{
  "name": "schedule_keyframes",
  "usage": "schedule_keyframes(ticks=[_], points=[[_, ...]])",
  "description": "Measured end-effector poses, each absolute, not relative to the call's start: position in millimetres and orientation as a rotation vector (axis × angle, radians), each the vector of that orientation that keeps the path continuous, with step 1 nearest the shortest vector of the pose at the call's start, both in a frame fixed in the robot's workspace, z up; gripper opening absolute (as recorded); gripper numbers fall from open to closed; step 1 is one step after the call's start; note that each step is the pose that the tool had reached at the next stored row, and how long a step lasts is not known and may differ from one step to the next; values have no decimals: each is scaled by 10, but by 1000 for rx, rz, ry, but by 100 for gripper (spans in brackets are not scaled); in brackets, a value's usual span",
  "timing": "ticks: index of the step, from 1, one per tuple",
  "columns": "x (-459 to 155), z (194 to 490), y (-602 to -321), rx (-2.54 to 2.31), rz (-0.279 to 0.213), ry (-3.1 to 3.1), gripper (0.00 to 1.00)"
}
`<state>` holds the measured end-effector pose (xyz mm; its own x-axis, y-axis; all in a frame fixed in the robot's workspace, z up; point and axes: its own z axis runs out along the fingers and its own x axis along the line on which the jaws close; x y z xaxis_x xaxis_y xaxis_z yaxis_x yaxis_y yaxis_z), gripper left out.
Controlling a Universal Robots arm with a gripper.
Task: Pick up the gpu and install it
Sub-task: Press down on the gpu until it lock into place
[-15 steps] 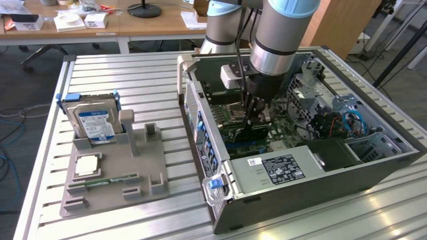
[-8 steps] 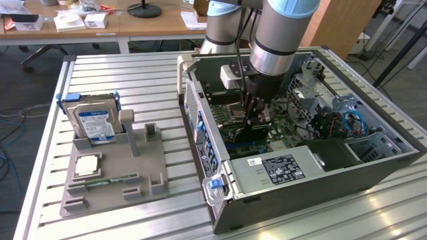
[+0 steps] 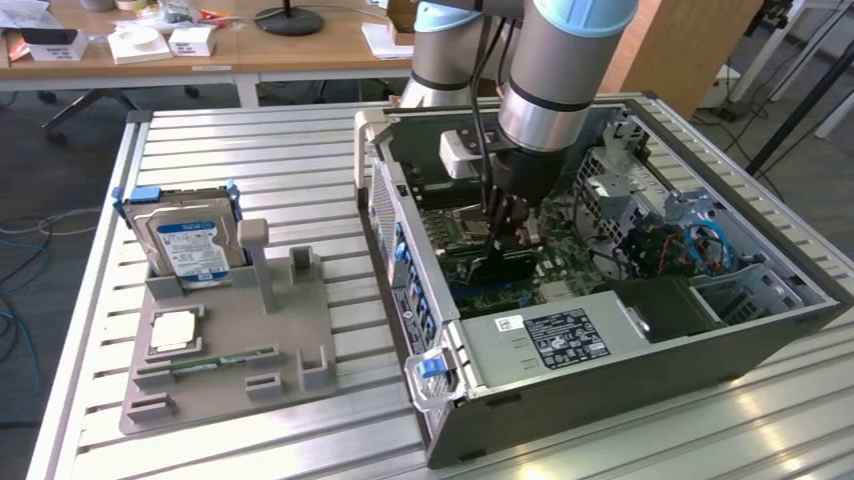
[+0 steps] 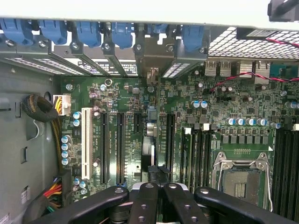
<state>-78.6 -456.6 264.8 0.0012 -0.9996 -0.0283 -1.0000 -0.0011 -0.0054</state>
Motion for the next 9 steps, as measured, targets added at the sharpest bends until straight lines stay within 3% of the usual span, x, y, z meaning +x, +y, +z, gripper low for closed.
schedule_keyframes(ticks=[9], points=[[-786,2641,-4566,-2206,25,2203,10]])
